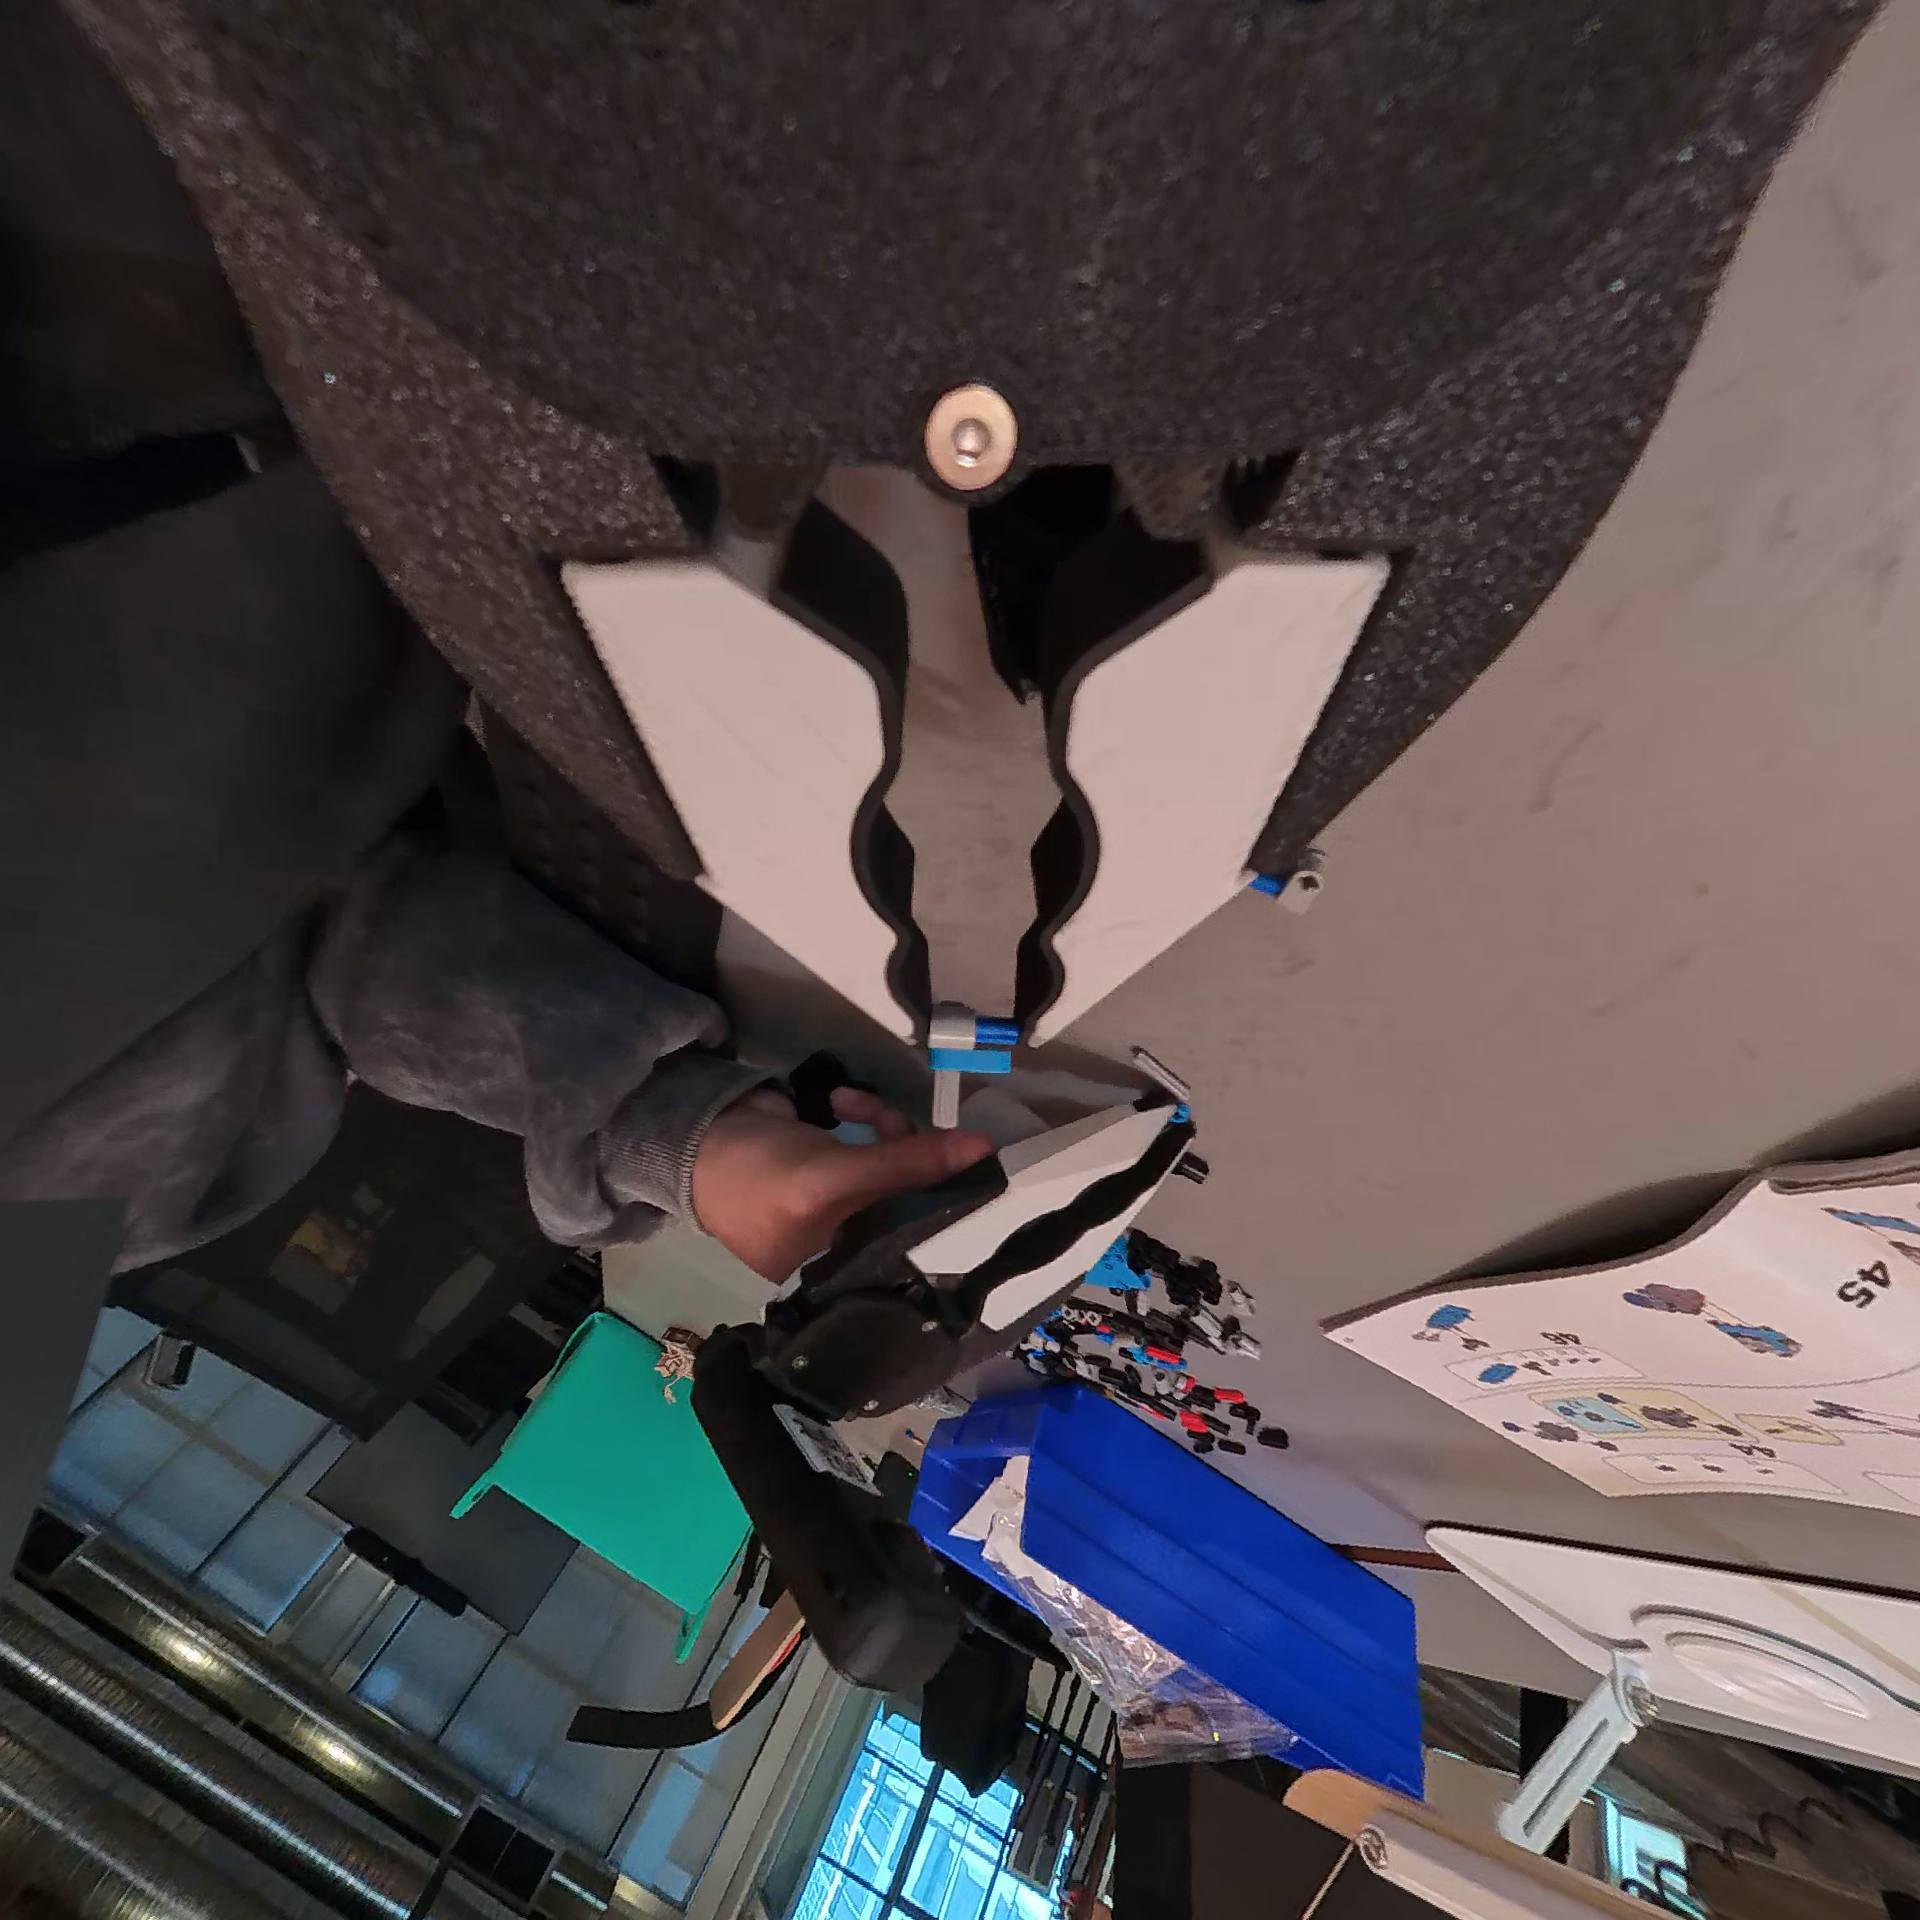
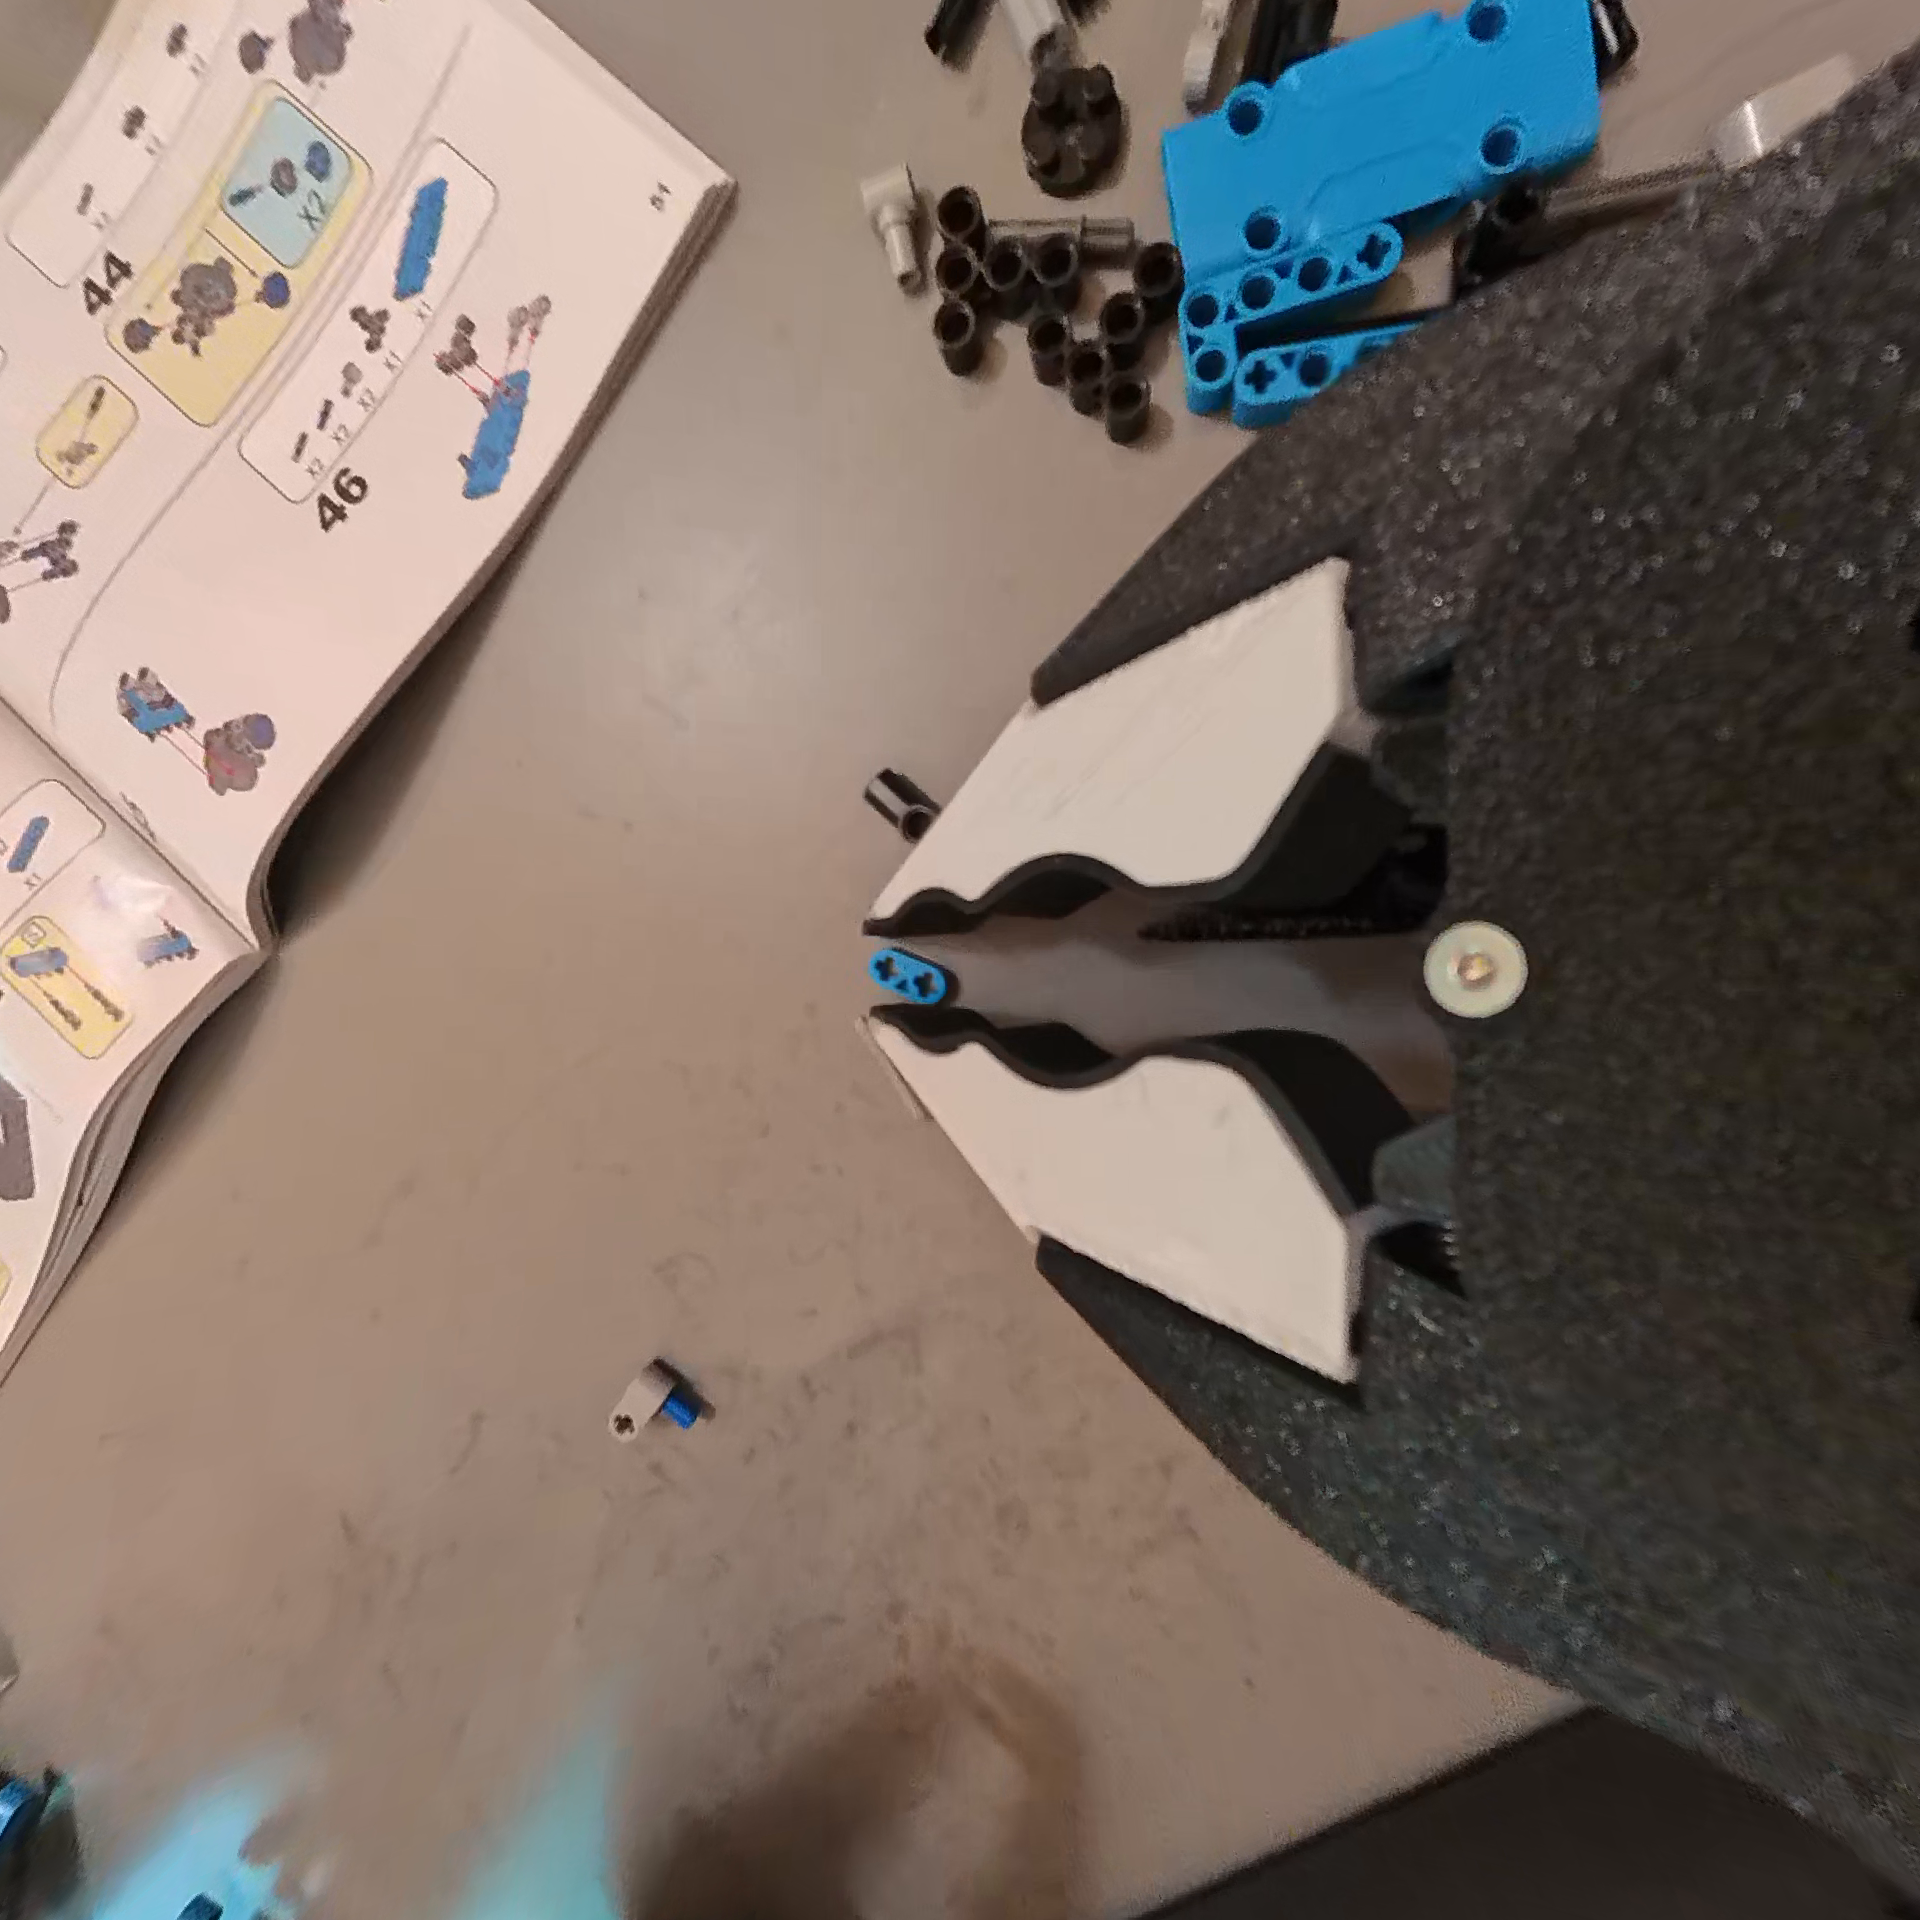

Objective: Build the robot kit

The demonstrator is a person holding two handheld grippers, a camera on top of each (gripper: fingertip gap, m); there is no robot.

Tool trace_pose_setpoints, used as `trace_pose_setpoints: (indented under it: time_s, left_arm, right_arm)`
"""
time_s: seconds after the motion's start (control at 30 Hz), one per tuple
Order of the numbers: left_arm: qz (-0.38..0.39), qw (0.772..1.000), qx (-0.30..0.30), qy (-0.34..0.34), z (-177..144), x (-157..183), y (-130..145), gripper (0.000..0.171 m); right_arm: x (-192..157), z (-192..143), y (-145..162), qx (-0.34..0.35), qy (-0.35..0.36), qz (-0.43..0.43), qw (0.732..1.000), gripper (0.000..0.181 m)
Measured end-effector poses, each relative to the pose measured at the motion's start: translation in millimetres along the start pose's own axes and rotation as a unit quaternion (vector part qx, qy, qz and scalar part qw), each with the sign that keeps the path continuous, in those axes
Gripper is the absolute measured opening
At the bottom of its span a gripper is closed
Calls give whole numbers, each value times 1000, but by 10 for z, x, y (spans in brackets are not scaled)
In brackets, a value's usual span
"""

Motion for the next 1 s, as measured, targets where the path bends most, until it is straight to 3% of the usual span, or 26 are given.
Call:
trace_pose_setpoints:
  time_s: [0.3, 0.6, 1.0]
  left_arm:
    - [-55, 998, 25, 12, -63, -103, -27, 15]
    - [-37, 999, 19, 5, -73, -96, -16, 15]
    - [143, 986, 5, -81, -36, 72, -3, 15]
  right_arm:
    - [-23, -5, 3, -12, 23, -29, 999, 11]
    - [-47, -22, 21, -18, 33, -46, 998, 11]
    - [-48, -36, 50, -5, 34, -36, 999, 11]
Point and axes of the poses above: each gripper's, where its closed fingertips meet, z out along the fingers, y out of its underside, x = y × z across the jaws, the point moved 8 cm from there along -z, back along the fingers, and after that the axes turned 5 degrees about -y, right-handed, at the moved point
